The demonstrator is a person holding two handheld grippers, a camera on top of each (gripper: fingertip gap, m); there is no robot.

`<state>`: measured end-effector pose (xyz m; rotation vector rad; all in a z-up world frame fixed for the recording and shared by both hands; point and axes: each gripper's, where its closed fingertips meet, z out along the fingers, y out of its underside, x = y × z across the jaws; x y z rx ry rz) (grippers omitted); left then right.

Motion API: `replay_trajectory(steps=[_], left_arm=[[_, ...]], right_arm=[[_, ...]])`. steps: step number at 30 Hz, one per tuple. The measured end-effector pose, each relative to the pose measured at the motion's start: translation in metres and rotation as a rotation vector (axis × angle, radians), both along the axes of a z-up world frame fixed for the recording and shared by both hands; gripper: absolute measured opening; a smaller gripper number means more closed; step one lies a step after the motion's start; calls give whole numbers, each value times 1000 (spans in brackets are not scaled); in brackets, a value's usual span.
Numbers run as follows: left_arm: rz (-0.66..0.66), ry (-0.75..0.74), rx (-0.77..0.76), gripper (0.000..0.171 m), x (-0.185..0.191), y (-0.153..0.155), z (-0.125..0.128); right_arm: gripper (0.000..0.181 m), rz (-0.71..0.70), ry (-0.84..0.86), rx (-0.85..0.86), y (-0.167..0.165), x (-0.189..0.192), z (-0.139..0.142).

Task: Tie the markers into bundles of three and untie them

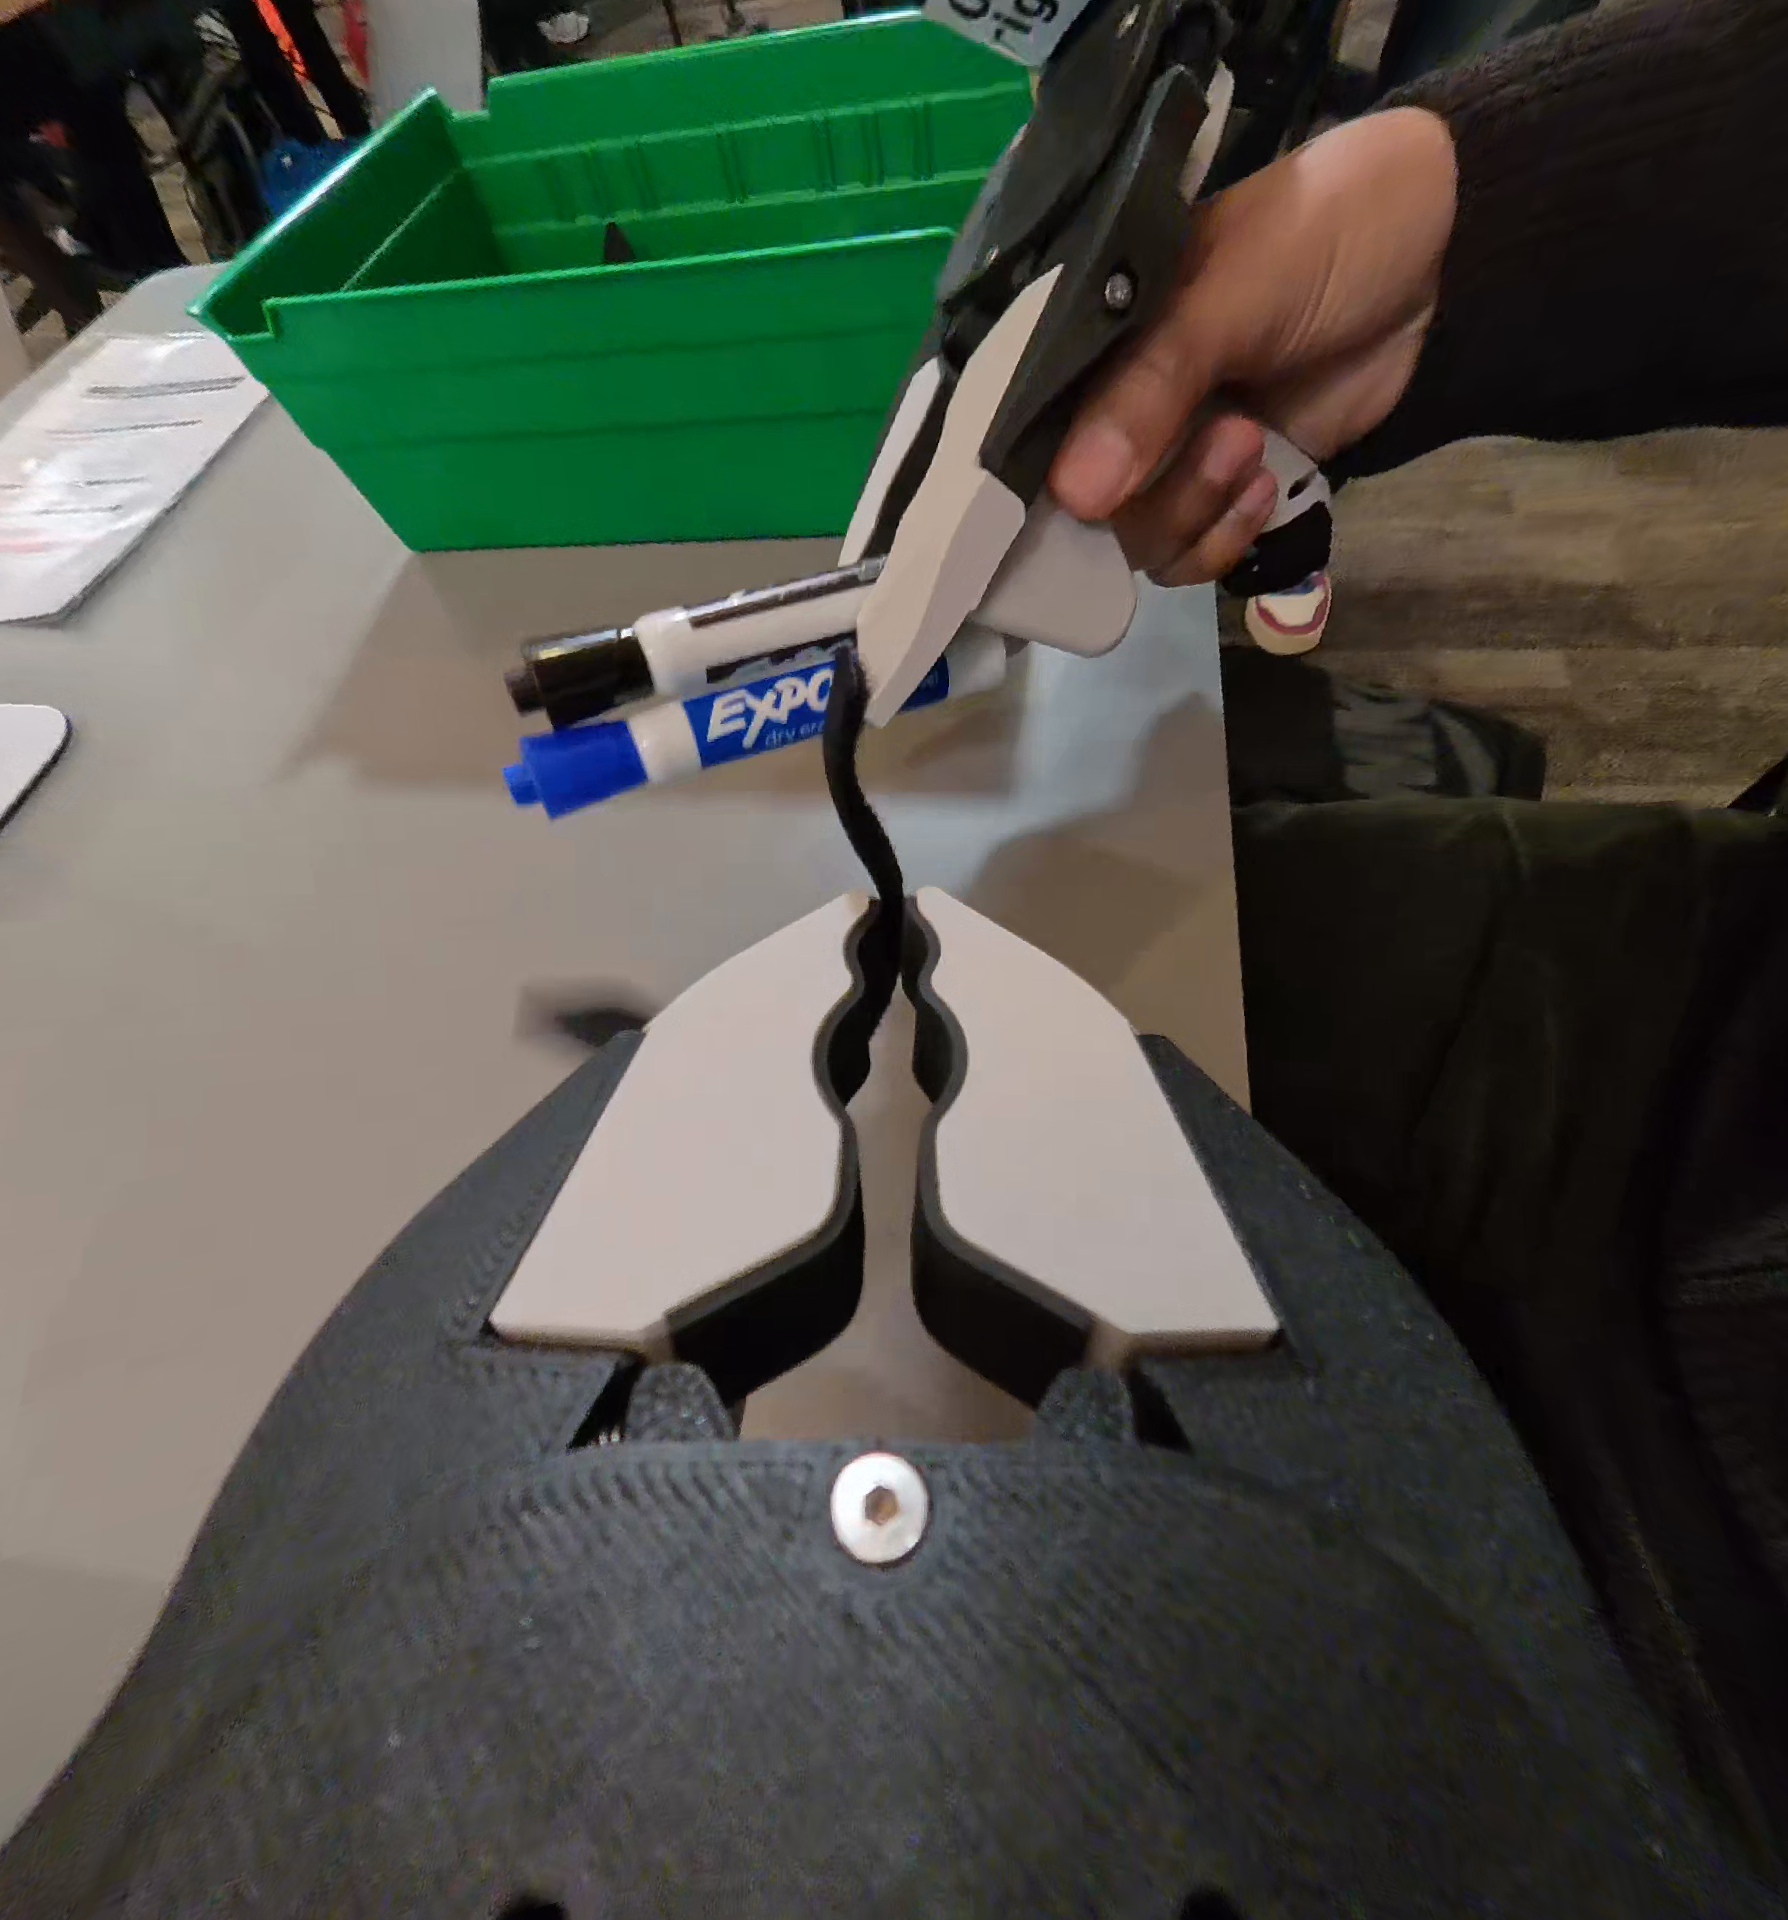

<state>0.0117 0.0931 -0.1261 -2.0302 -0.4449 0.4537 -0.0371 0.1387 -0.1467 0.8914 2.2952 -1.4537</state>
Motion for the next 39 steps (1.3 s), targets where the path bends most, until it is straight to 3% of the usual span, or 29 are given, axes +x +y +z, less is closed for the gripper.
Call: replay_trajectory(steps=[6,12,16,21,23,28,31,35,39], left_arm=[[52,-44,80,3,-9,-8,6],[87,2,127,3,-23,-6,33],[26,29,138,3,-50,30,72],[-86,81,28,3,-113,125,117],[-107,52,-65,4,-145,165,110],[-105,-110,-201,5,-207,240,60],[-123,-186,-177,4,-211,265,42],[-152,-228,-172,7,-203,276,33],[-124,-245,-186,60,-204,273,29]], right_arm=[[19,-6,99,26,13,0,17],[18,-63,112,60,56,31,17],[19,-132,119,72,89,48,16],[18,-171,111,36,110,55,19],[18,-171,108,20,111,55,20],[19,-168,118,8,115,58,20],[19,-181,122,9,123,59,19],[19,-200,108,1,132,61,15],[19,-211,103,8,137,63,12]])
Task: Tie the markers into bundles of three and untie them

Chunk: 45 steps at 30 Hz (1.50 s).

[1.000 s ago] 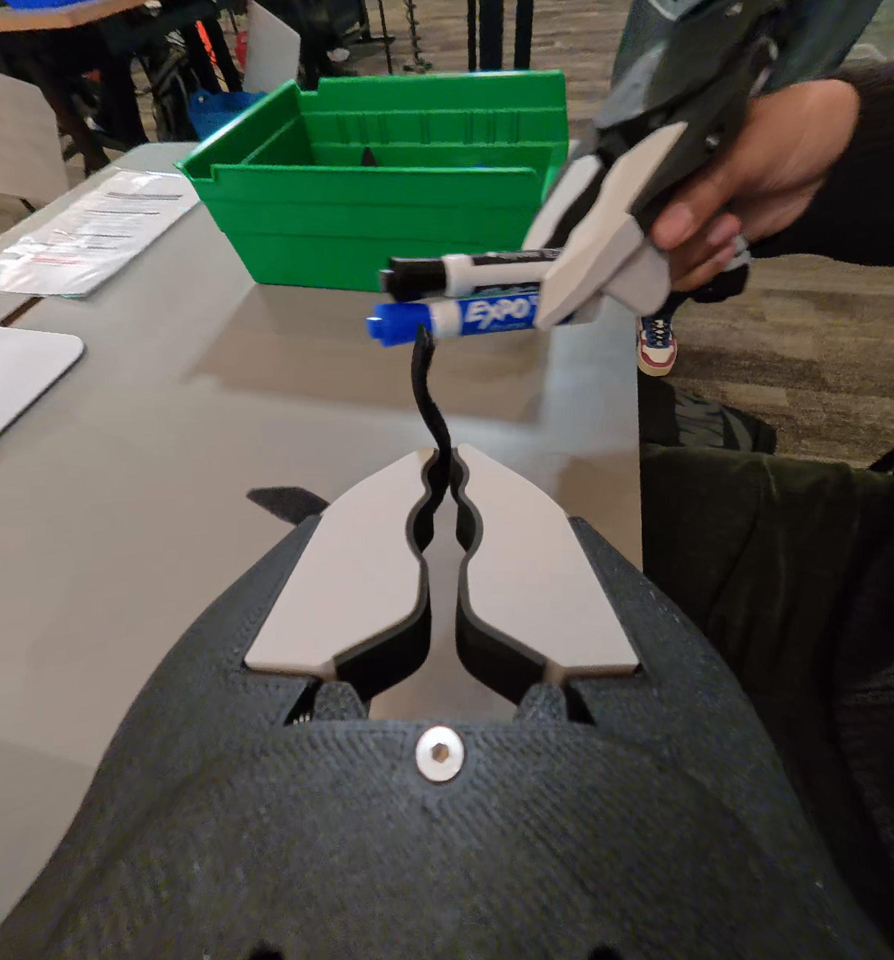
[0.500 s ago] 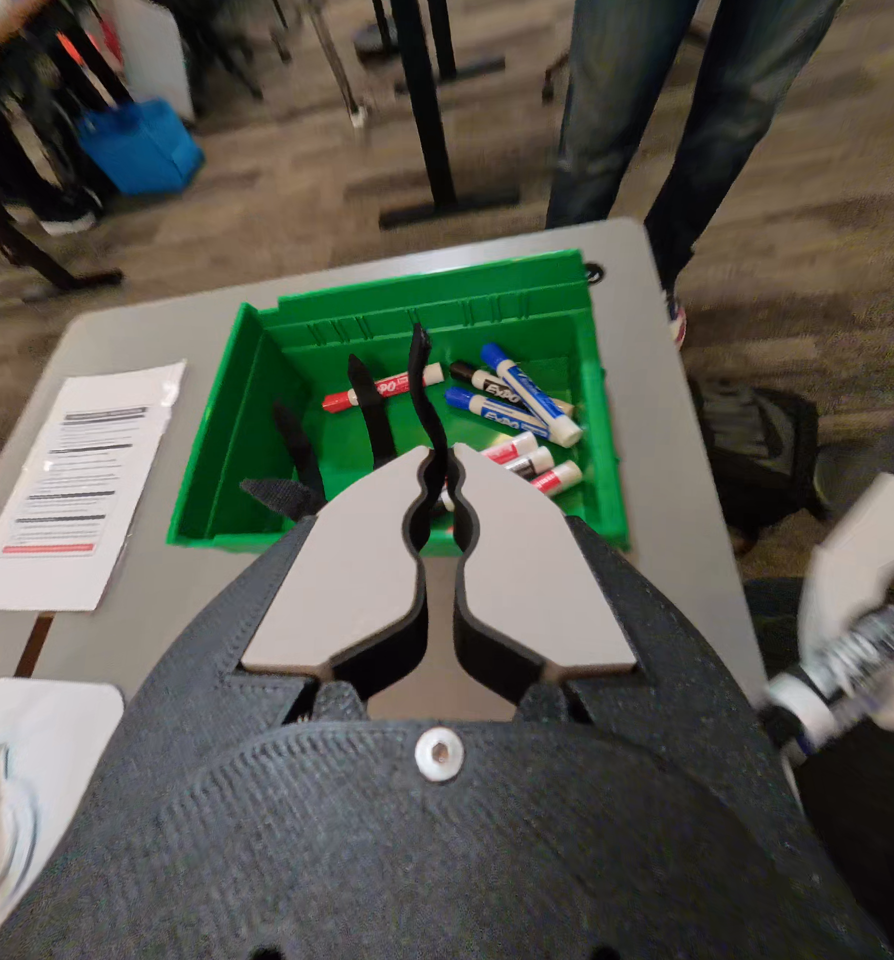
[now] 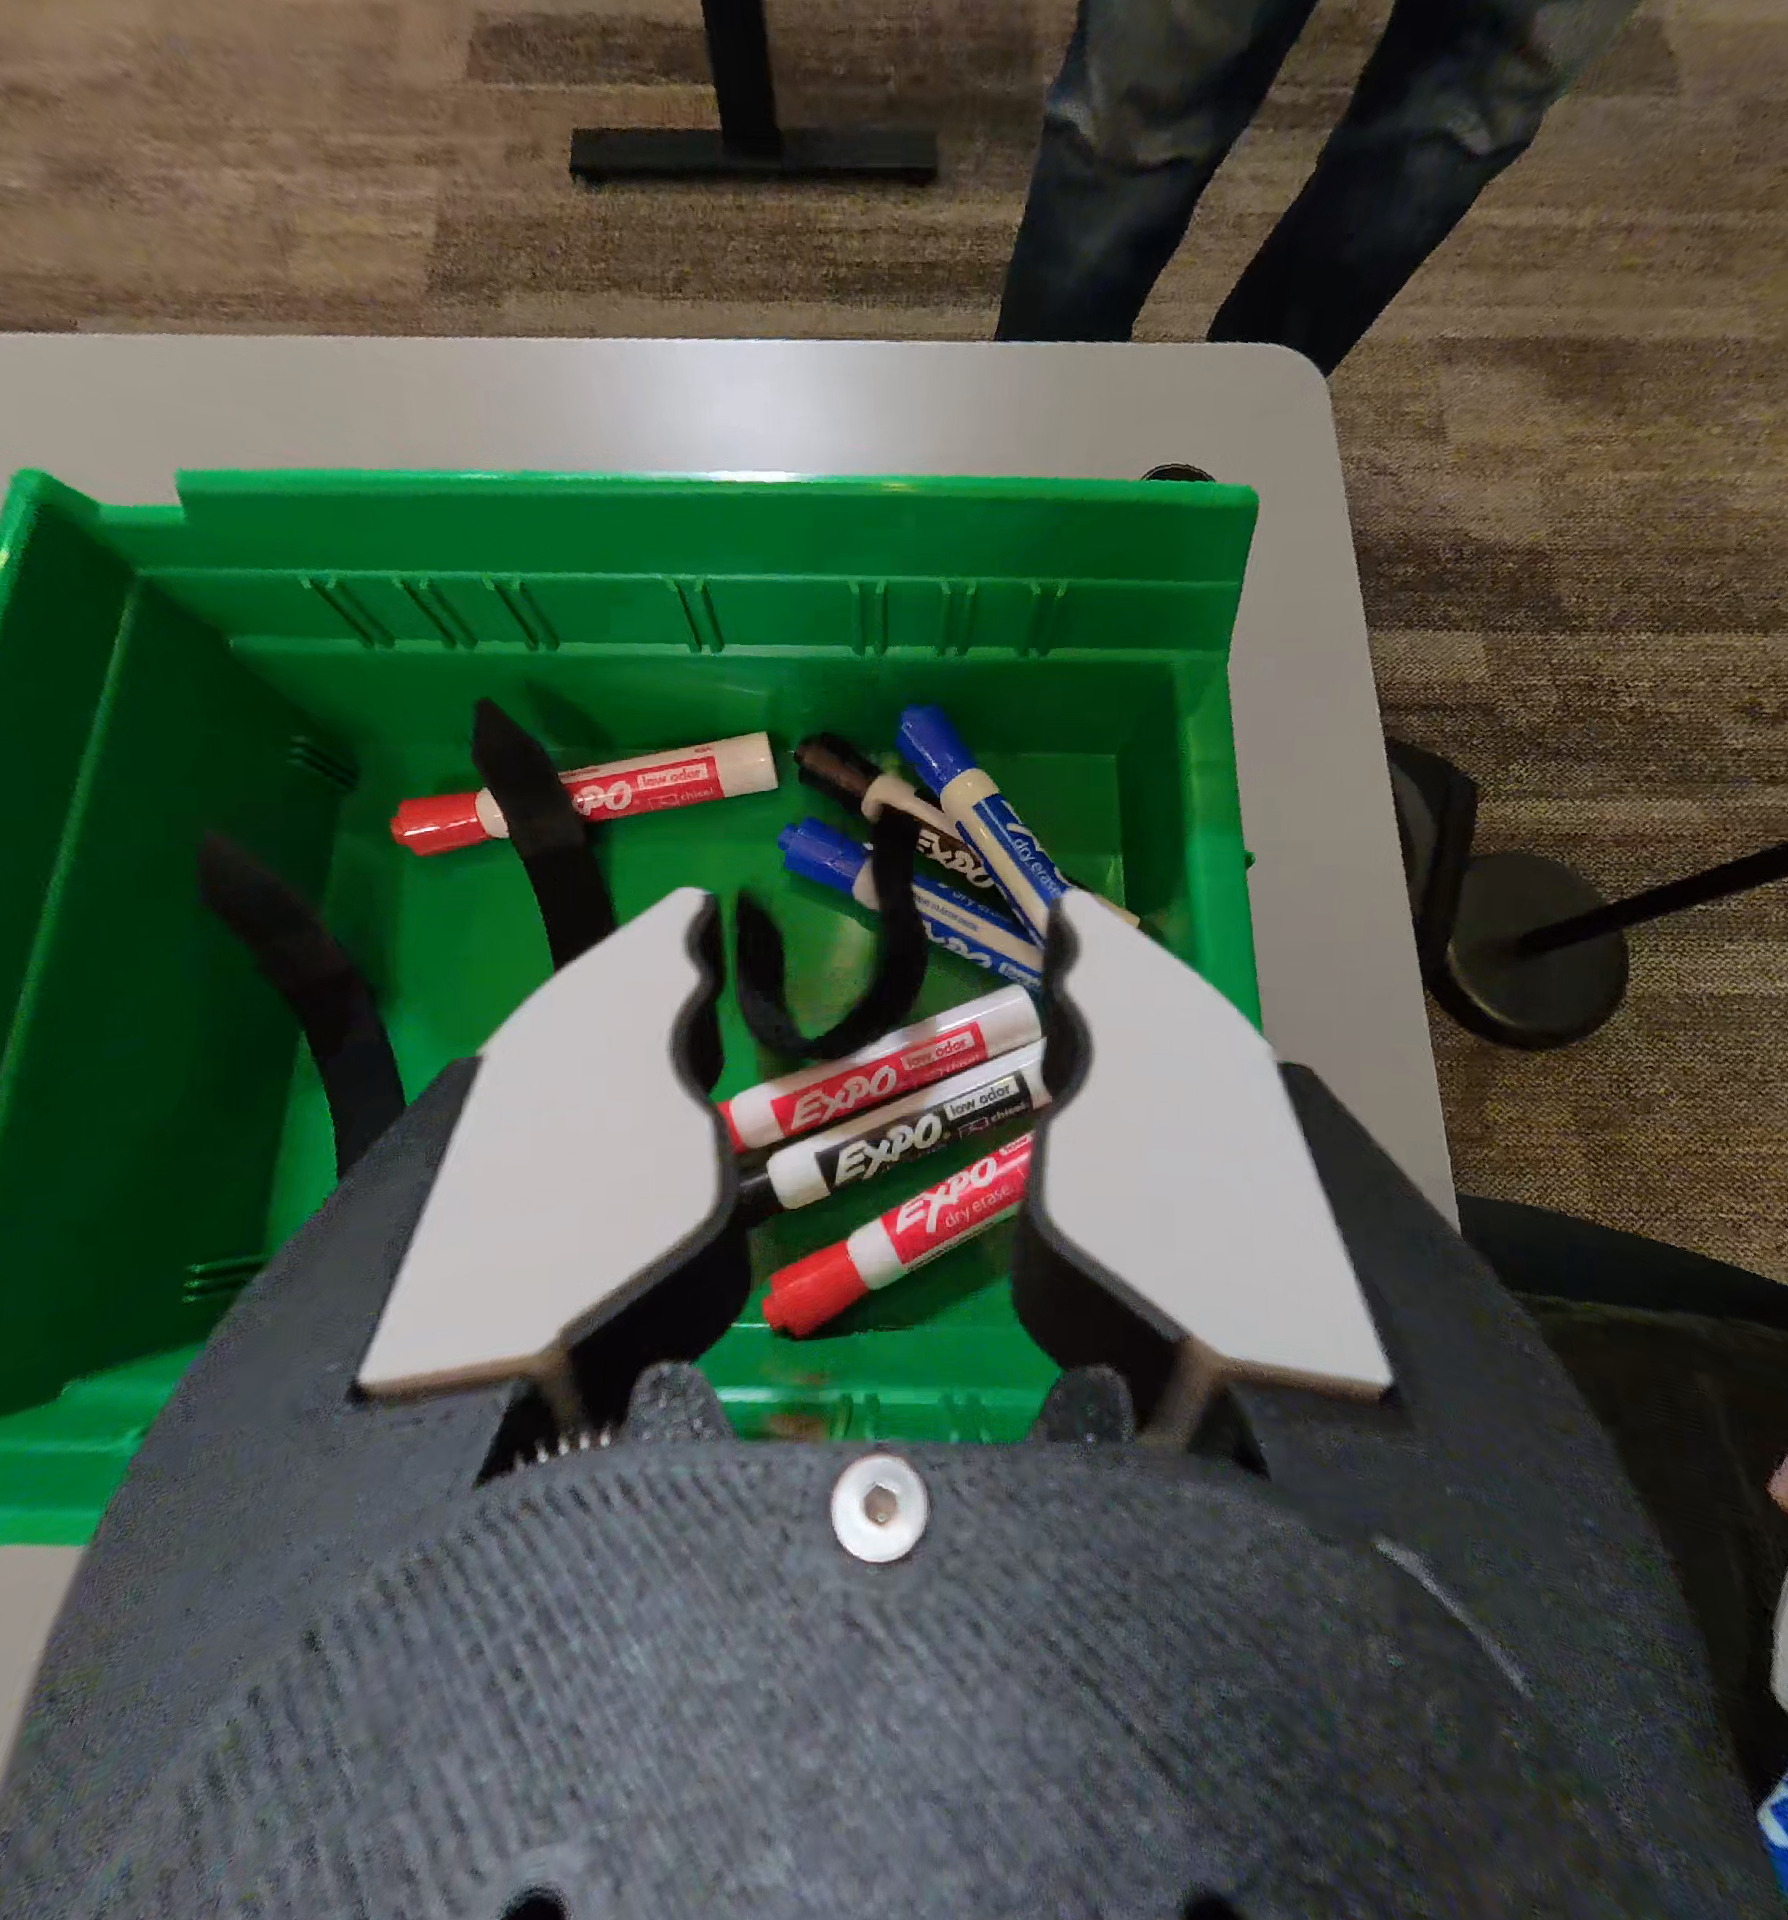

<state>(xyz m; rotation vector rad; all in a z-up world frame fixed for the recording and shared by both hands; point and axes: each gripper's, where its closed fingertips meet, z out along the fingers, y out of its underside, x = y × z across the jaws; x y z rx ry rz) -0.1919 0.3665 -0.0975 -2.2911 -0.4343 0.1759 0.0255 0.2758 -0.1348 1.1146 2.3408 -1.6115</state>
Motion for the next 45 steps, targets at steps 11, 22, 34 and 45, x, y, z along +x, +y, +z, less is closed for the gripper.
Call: replay_trajectory(steps=[11,22,34,45], left_arm=[[260,101,385,69,58,-130,63],[310,-489,808,66,187,-211,-3],[341,-591,1110,41,188,-259,10],[371,-605,1119,18,189,-278,4]], right_arm=[[19,-41,59,-63,0,-8,12],[19,95,56,-167,-63,-15,30],[19,312,-148,-337,-174,-10,31],[19,333,-237,-368,-191,-10,26]])
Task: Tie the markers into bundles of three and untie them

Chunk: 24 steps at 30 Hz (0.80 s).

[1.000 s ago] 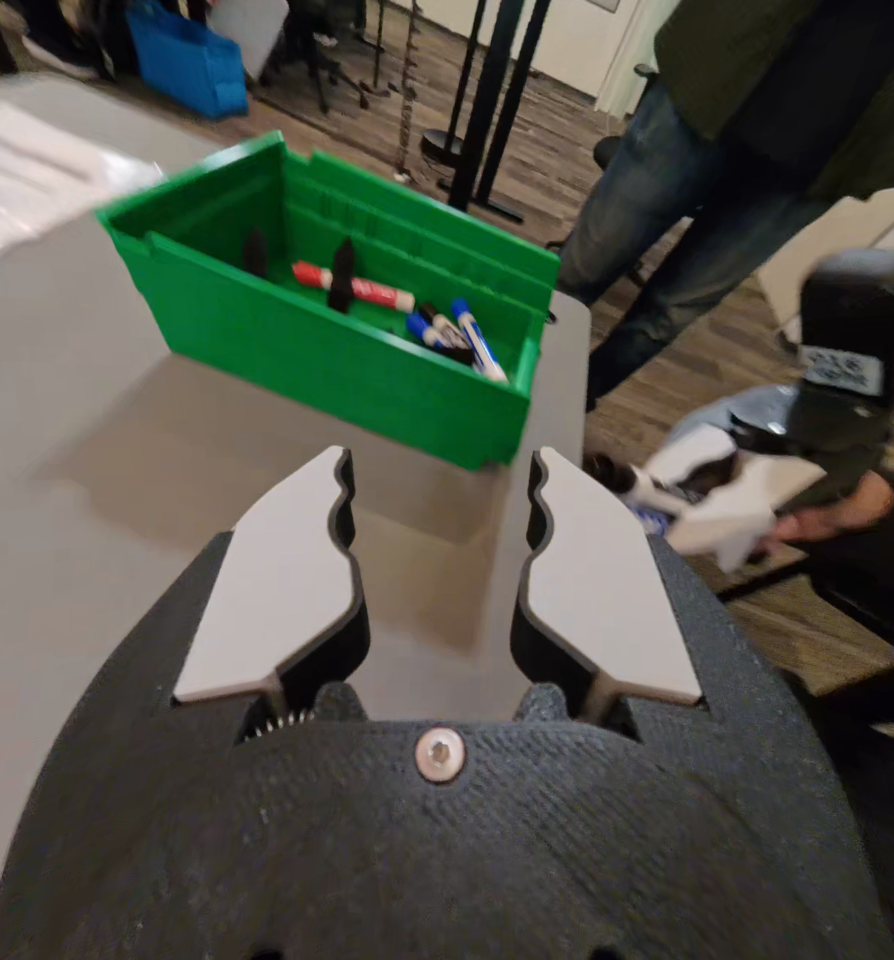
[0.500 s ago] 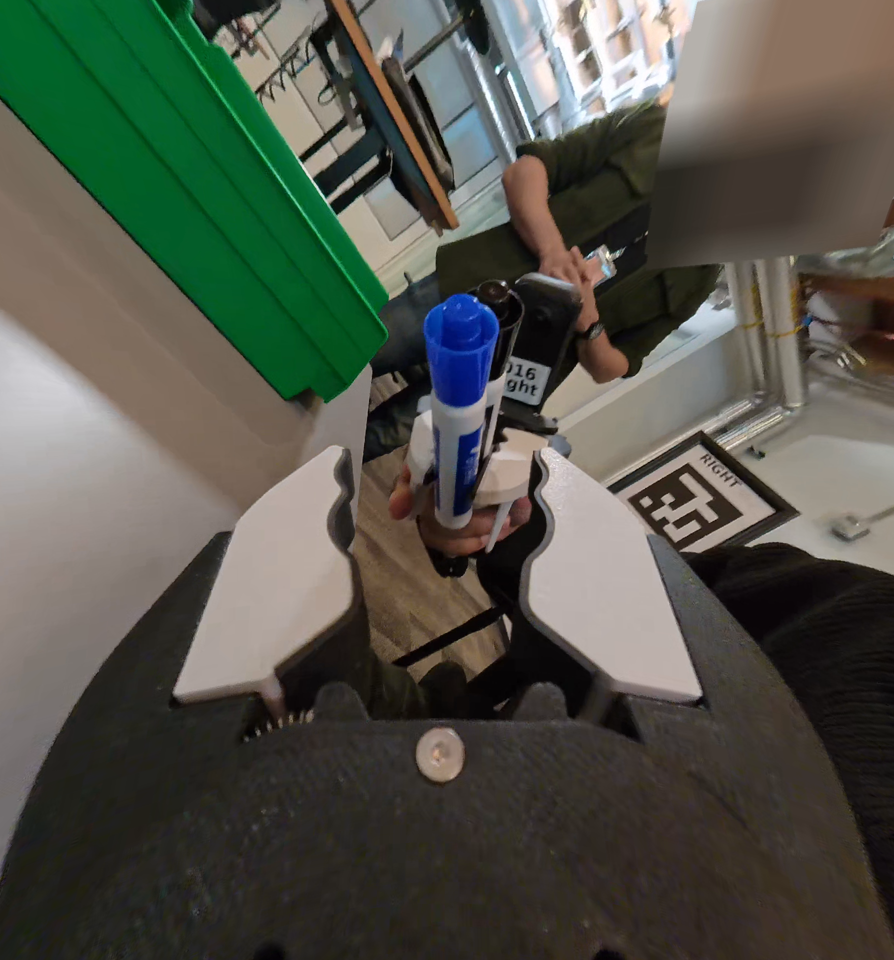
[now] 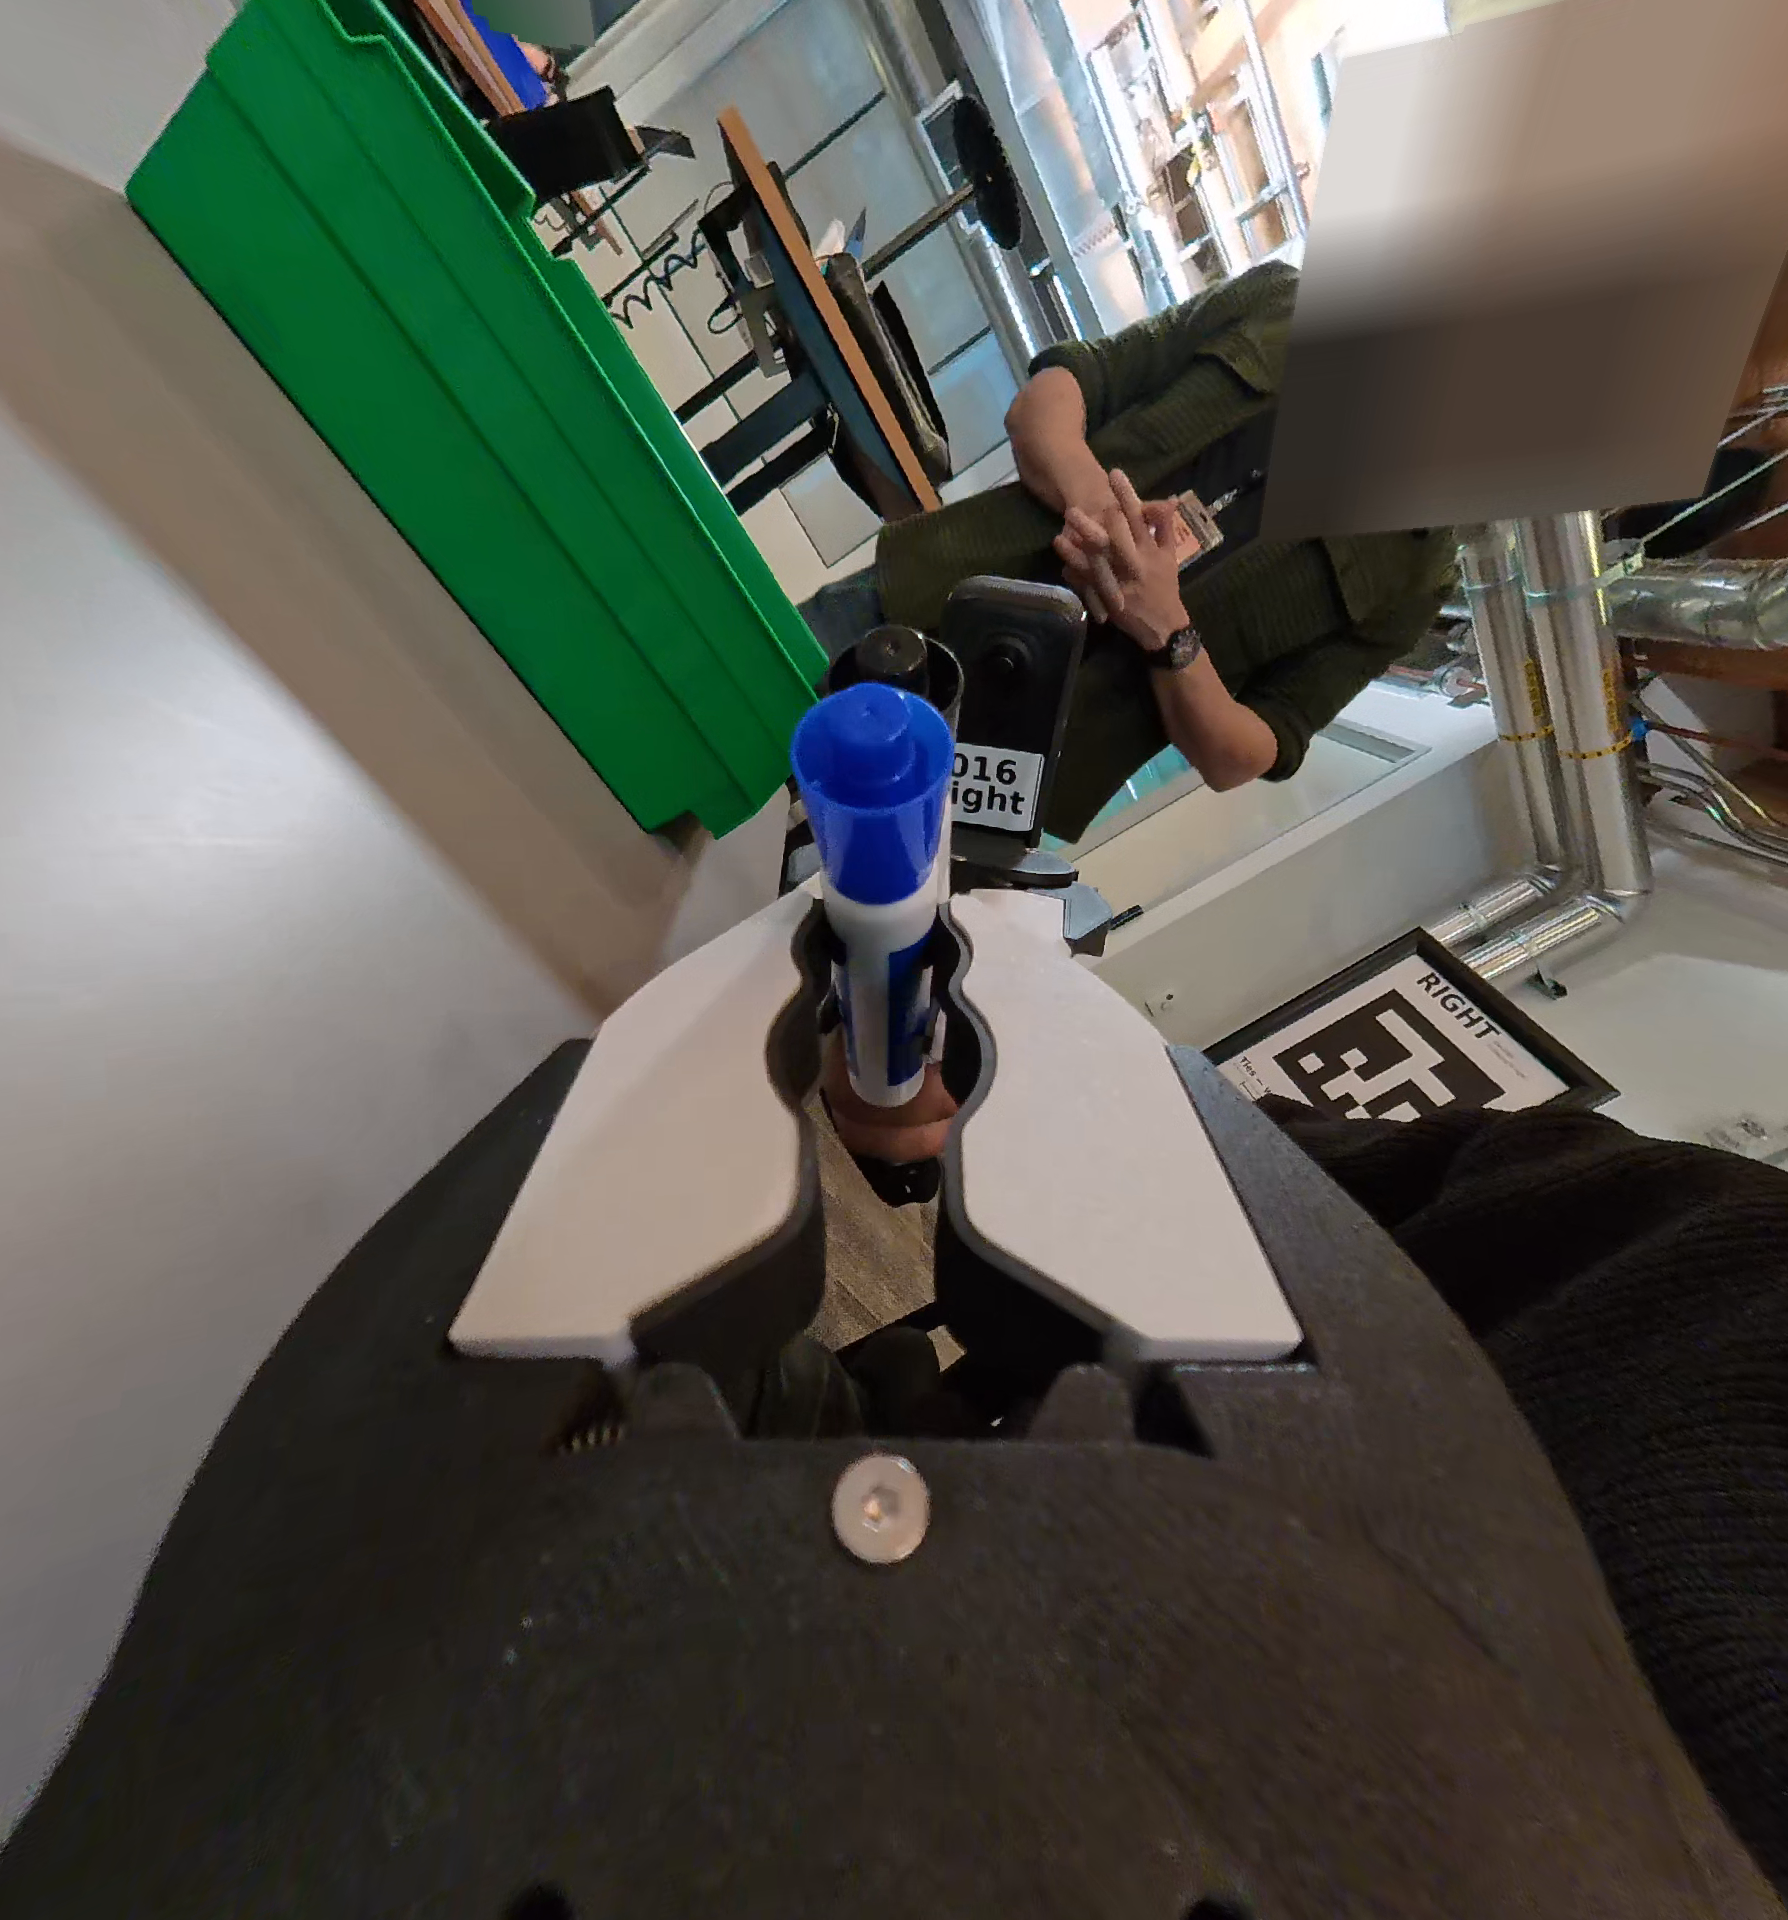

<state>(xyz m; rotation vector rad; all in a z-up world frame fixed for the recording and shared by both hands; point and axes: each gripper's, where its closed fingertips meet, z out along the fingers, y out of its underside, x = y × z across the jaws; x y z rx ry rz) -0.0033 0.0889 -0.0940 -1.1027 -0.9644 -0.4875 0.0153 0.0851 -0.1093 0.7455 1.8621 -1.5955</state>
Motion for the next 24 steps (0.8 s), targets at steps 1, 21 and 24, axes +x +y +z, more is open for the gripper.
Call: replay_trajectory(steps=[1,21,24], left_arm=[[-1,-4,-1,18,0,0,-1],[24,-7,-3,18,-8,-15,-1],[9,-12,5,18,-7,-12,-1]], right_arm=[[19,-3,-8,-4,1,-1,0],[18,-533,417,242,151,-124,75],[19,-700,465,573,230,-171,36]])
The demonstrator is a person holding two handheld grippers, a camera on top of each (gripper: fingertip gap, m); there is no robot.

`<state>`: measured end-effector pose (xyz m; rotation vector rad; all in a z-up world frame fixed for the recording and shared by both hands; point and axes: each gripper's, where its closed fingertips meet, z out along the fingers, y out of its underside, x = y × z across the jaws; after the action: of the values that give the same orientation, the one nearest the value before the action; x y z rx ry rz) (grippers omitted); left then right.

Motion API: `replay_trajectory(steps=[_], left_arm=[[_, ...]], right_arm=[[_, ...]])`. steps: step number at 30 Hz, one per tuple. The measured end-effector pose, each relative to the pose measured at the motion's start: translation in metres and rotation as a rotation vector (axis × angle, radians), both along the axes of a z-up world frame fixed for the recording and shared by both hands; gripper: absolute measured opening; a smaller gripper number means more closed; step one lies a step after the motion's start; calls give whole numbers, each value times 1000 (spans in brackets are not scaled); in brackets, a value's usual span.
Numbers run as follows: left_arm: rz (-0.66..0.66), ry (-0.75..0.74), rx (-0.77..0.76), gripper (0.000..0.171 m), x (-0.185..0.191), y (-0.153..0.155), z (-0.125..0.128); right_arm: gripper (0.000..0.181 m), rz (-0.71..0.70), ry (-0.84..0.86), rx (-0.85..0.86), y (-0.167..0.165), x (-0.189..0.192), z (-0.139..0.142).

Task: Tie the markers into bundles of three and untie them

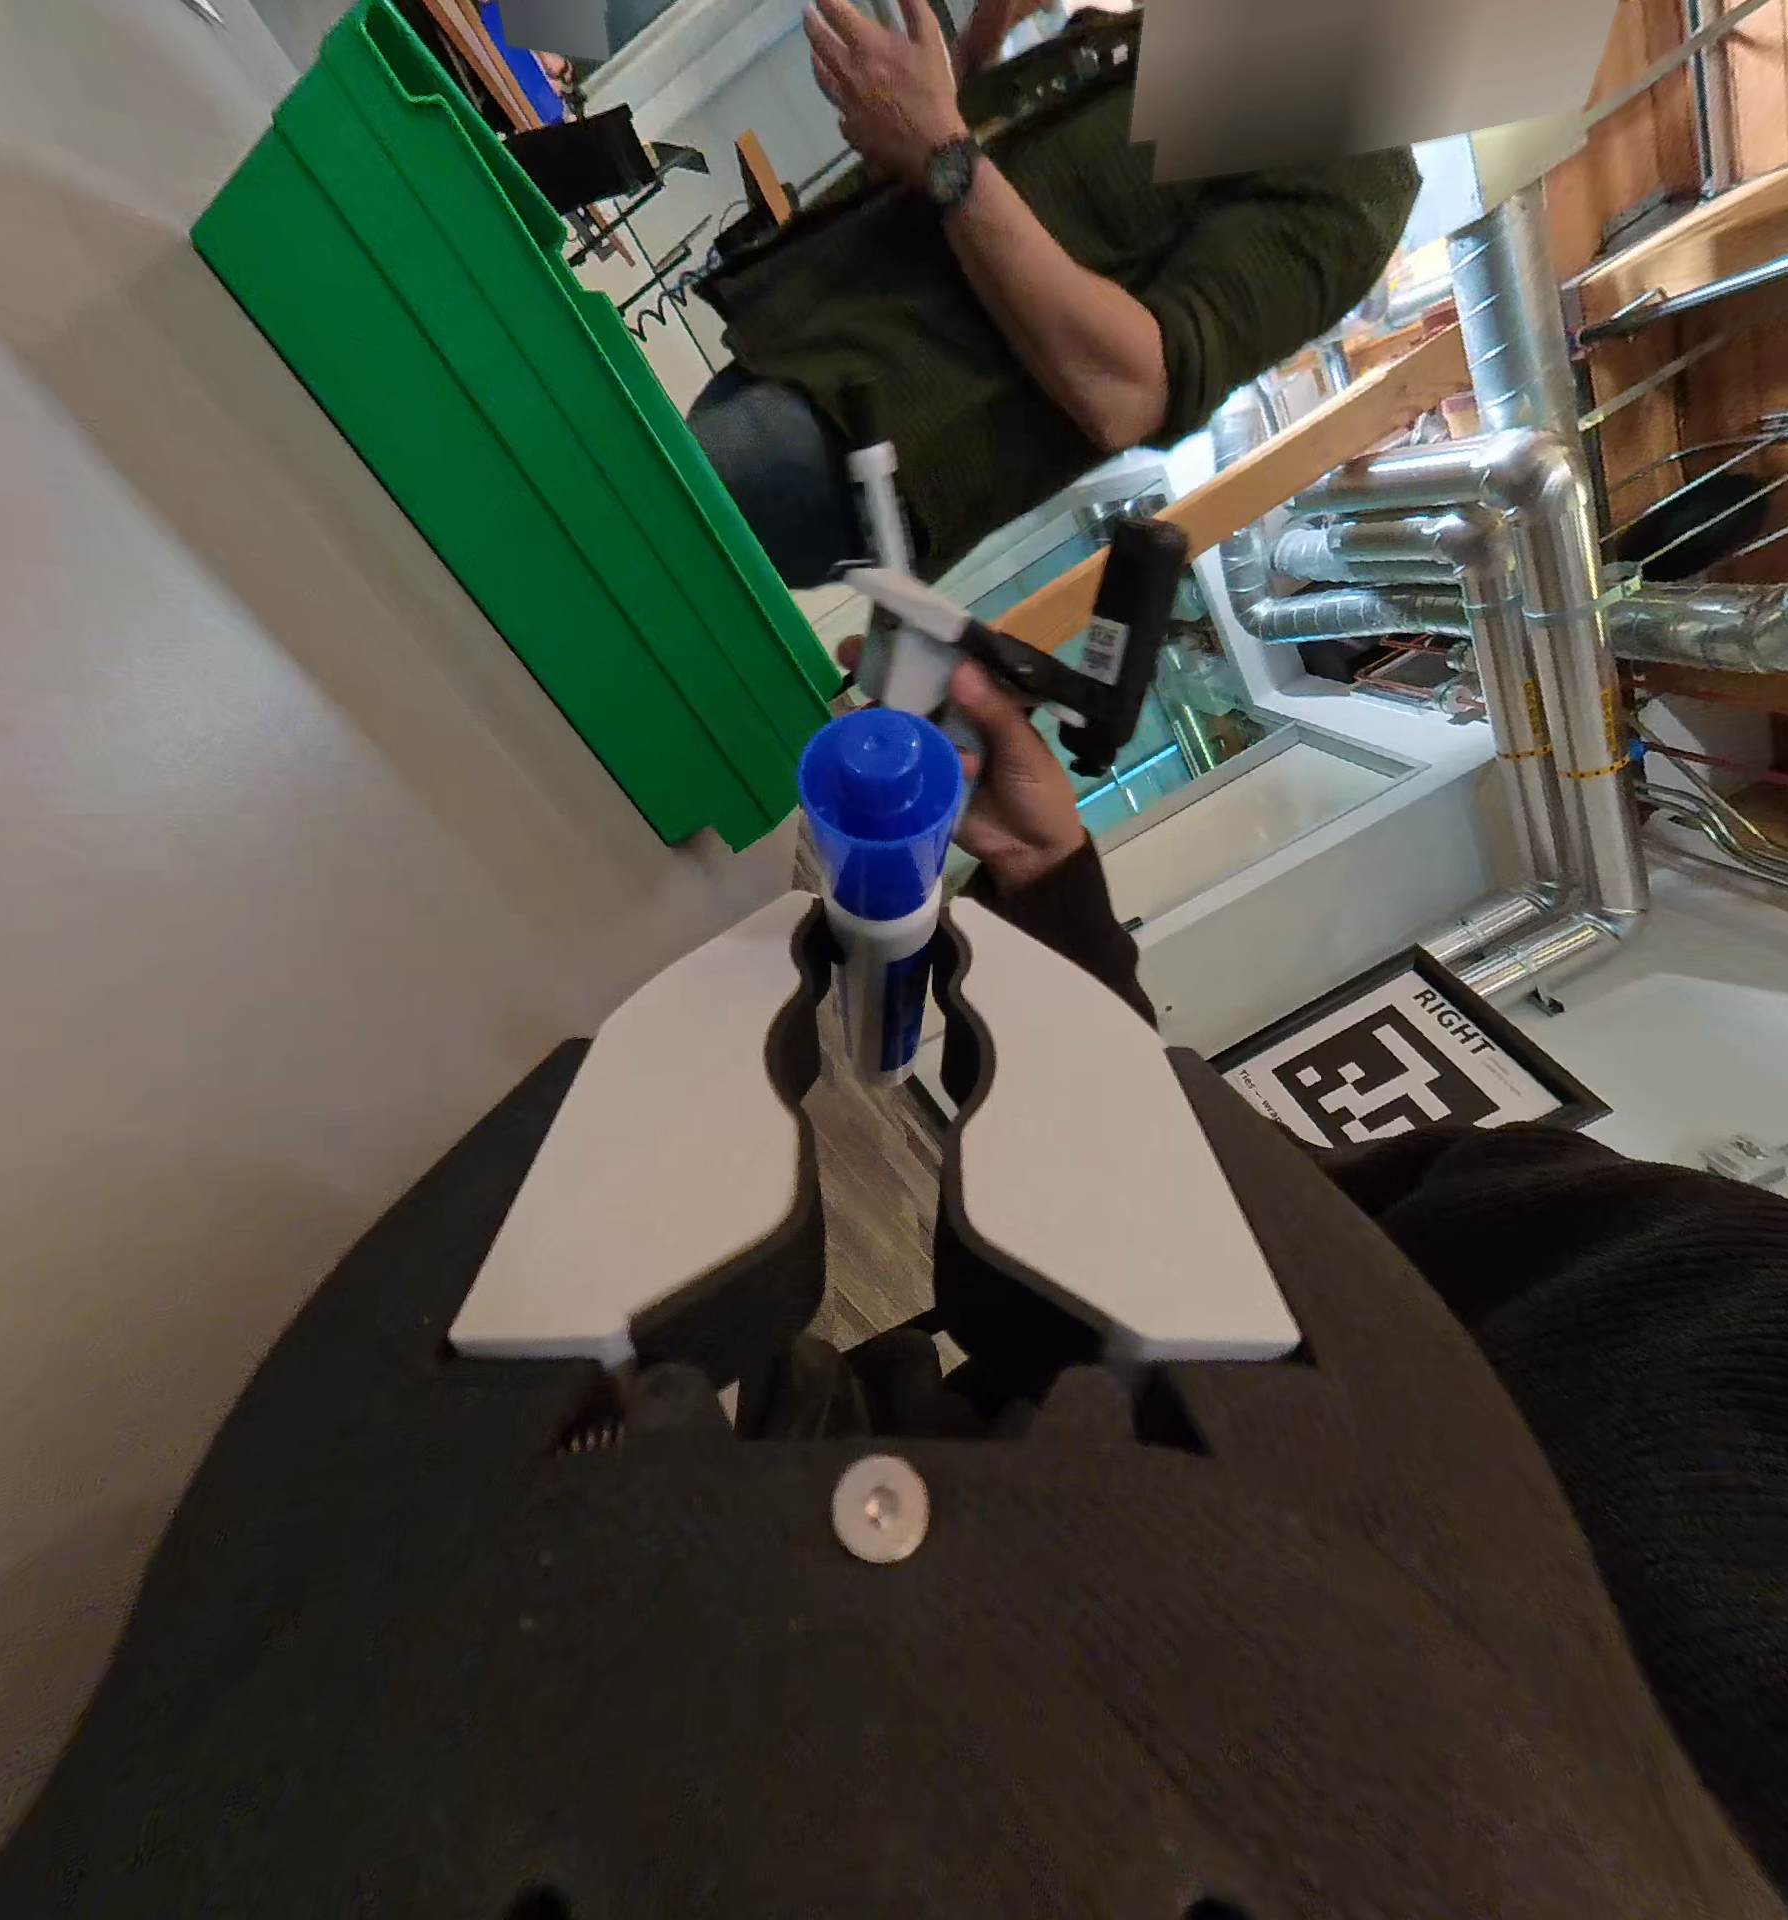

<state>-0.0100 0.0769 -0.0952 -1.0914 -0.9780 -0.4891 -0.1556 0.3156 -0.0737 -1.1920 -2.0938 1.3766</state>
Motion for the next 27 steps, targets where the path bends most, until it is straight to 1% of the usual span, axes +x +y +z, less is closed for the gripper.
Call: replay_trajectory(steps=[1,3,5,8,11,12,13,15,17,18,20,22,24,27], left_arm=[[-3,0,0,18,0,1,0],[-8,1,1,18,1,2,0],[-13,2,0,18,2,4,1],[-20,5,-10,18,3,7,1],[-30,3,-13,18,4,11,0],[-34,2,-14,18,5,12,0],[-36,4,-15,18,6,13,1],[-43,12,-22,18,7,13,1],[-42,23,-32,18,7,13,2],[-42,26,-34,18,7,13,3],[-42,32,-36,18,7,13,3],[-42,38,-33,18,6,13,4],[-51,44,-27,18,6,16,6],[-71,58,-35,18,9,22,8]], right_arm=[[18,-73,-12,84,25,-12,-17],[19,-171,-31,180,61,-28,-42],[19,-204,-60,224,78,-35,-56],[19,-211,-92,246,85,-42,-65],[20,-227,-114,277,90,-48,-68],[35,-244,-106,292,93,-50,-64],[46,-247,-76,303,93,-48,-55],[47,-248,15,294,91,-38,-27],[46,-207,81,235,74,-19,-2],[44,-157,102,185,57,-5,8],[39,20,116,61,3,33,18],[38,190,93,-30,-54,73,10],[39,326,61,-59,-104,108,-10],[44,496,15,-60,-158,149,-34]])
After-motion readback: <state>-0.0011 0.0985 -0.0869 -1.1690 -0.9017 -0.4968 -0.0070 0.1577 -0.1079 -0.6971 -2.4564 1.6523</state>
